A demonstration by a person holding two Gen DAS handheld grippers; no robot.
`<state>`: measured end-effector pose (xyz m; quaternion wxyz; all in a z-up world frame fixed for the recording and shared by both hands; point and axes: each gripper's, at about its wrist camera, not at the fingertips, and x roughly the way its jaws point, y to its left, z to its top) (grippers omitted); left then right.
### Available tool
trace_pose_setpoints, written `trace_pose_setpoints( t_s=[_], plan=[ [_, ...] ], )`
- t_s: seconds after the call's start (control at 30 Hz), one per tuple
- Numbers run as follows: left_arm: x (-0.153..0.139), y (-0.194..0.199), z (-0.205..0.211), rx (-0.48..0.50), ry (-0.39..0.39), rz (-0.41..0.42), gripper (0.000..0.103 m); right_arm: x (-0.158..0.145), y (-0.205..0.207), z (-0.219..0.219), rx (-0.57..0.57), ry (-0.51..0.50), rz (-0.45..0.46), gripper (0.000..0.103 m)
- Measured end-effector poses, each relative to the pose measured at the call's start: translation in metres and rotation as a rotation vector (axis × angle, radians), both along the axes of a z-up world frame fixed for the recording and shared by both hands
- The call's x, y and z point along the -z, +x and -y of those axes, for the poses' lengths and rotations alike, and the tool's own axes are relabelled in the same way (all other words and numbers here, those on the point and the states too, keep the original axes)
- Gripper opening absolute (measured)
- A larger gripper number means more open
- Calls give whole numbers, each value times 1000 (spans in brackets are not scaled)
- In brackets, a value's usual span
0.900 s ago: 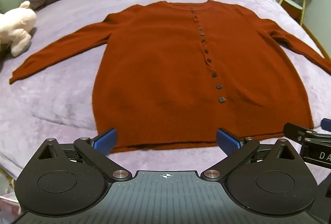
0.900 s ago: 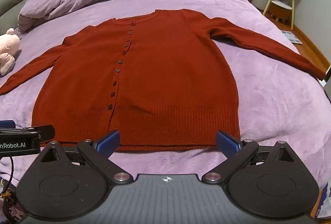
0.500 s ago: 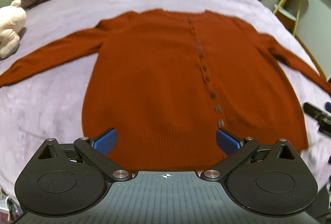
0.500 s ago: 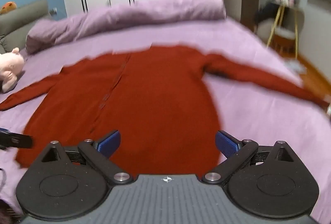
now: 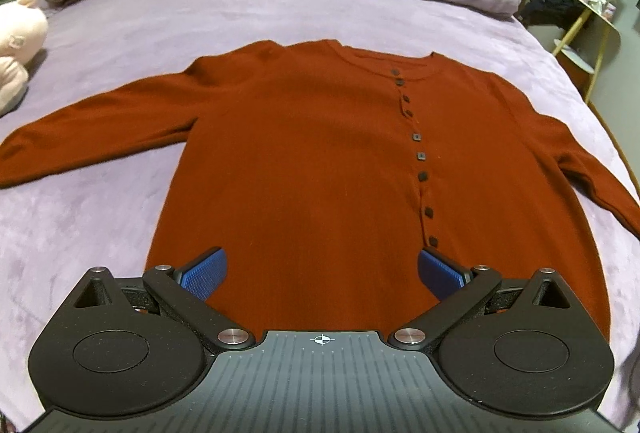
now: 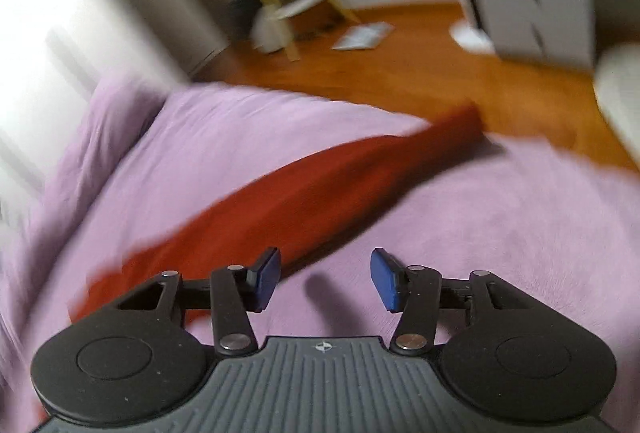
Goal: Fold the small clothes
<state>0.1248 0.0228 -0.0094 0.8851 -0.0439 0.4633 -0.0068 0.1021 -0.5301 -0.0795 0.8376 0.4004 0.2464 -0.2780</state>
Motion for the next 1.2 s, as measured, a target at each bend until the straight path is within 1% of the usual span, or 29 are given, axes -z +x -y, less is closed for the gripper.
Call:
trace_pose_setpoints(
  t_s=[0.03, 0.13, 0.17, 0.2, 0.23, 0.27, 0.3, 0.33, 0.37, 0.4, 0.43, 0.47, 0.5, 0.53, 0.57, 0.63, 0.7, 0.73, 0.77, 0.8, 0.87, 0.9, 0.93, 1.03, 1.07, 1.1, 1.13, 1.17, 1.2],
  plan=[
    [3, 3, 1, 3, -7, -14, 103, 8, -2, 10, 41, 61, 39, 45],
    [7, 11, 2, 15, -41, 4, 103, 23, -6, 30, 112, 185, 150, 44],
    [8, 13, 3, 20, -41, 8, 103, 29, -3, 34, 135, 224, 177, 43],
    [8, 14, 4, 23, -33, 11, 103, 35, -3, 38, 158, 263, 207, 36],
    [10, 17, 5, 25, -27, 13, 103, 39, -4, 41, 179, 292, 225, 26],
    [10, 18, 6, 31, -12, 16, 103, 42, -4, 43, 193, 309, 229, 20],
    [9, 19, 7, 38, 1, 20, 103, 40, -5, 47, 199, 310, 222, 14],
    [8, 21, 7, 45, 11, 27, 103, 40, -2, 48, 195, 289, 202, 11],
    [7, 24, 7, 52, 10, 31, 103, 35, 4, 44, 184, 244, 167, 10],
    [6, 27, 6, 57, 0, 36, 103, 24, 12, 37, 167, 167, 122, 9],
    [3, 30, 6, 61, -17, 42, 103, 7, 22, 22, 136, 59, 88, 9],
    [0, 34, 6, 65, -43, 49, 103, -9, 31, 4, 83, -59, 78, 8],
    [-4, 39, 6, 70, -70, 61, 103, -26, 41, -18, -4, -171, 94, 8],
    [-7, 43, 7, 75, -92, 75, 103, -42, 51, -43, -115, -257, 135, 8],
    [-11, 48, 9, 86, -113, 97, 103, -55, 59, -68, -227, -311, 183, 8],
    [-14, 56, 15, 109, -138, 129, 103, -74, 73, -124, -469, -378, 284, 8],
    [-12, 65, 20, 133, -174, 152, 103, -79, 84, -178, -682, -411, 328, 11],
    [-11, 69, 21, 148, -196, 158, 103, -76, 90, -203, -794, -410, 327, 20],
    [-7, 74, 22, 166, -227, 147, 103, -71, 95, -223, -881, -398, 310, 28],
    [-3, 77, 22, 177, -262, 136, 103, -63, 98, -241, -936, -389, 276, 40],
    [8, 89, 20, 185, -313, 96, 96, -41, 96, -263, -963, -380, 211, 42],
    [15, 95, 17, 184, -336, 75, 91, -33, 97, -265, -956, -366, 183, 42],
    [22, 102, 16, 173, -351, 54, 90, -24, 94, -264, -942, -340, 148, 42],
    [44, 124, 7, 132, -445, -14, 88, -2, 90, -244, -880, -260, 74, 41],
    [52, 134, 6, 117, -481, -36, 87, 2, 98, -234, -856, -234, 57, 41],
    [58, 140, 5, 108, -505, -56, 85, 7, 97, -226, -828, -201, 48, 41],
    [64, 147, 6, 95, -525, -82, 81, 13, 94, -226, -808, -176, 41, 41],
    [72, 156, 6, 76, -543, -120, 80, 18, 90, -224, -791, -157, 36, 40],
    [79, 163, 7, 70, -556, -147, 78, 20, 89, -217, -777, -137, 39, 38]
  ],
)
